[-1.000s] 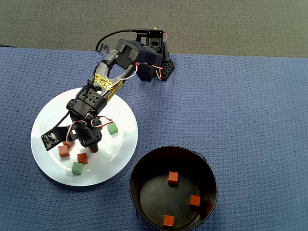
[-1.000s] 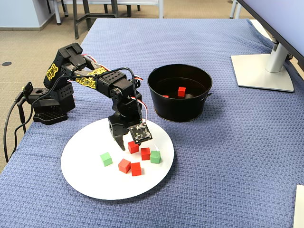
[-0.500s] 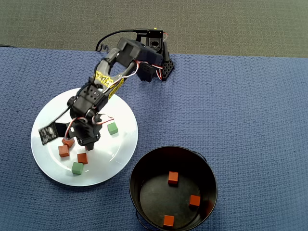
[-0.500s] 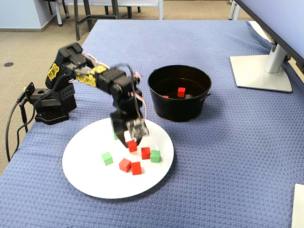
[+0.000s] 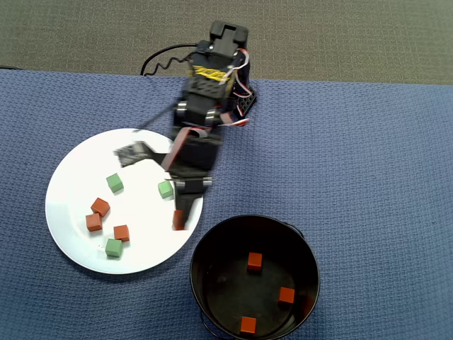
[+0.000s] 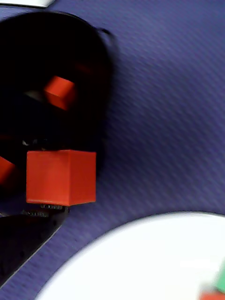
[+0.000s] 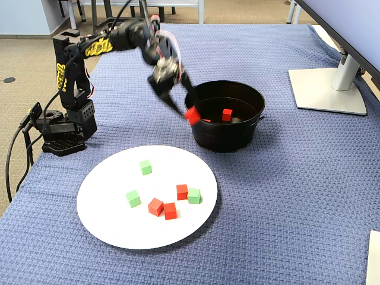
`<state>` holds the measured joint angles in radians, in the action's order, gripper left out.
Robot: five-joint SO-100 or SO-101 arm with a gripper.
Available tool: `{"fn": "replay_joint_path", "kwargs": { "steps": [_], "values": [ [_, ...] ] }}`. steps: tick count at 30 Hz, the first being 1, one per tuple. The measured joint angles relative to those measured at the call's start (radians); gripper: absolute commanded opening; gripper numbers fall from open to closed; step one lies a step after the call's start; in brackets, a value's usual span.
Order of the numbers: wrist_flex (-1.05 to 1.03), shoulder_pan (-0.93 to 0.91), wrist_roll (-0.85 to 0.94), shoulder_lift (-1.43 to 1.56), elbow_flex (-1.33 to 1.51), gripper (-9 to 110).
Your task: Pick up the red cubes from the white plate and place them in the black recipient
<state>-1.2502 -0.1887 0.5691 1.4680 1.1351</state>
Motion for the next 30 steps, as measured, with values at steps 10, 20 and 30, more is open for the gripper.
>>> {"fn": "replay_joint_path", "kwargs": {
  "steps": [10,20,30],
  "values": [
    [-0.074,0.33,-0.135,-0.094,-0.189,27],
    [-0.141,0.137,-0.123,-0.17,-0.325,20],
    [-0.118,-0.293,-0.061,-0.178,-0.173,12]
  ]
}}
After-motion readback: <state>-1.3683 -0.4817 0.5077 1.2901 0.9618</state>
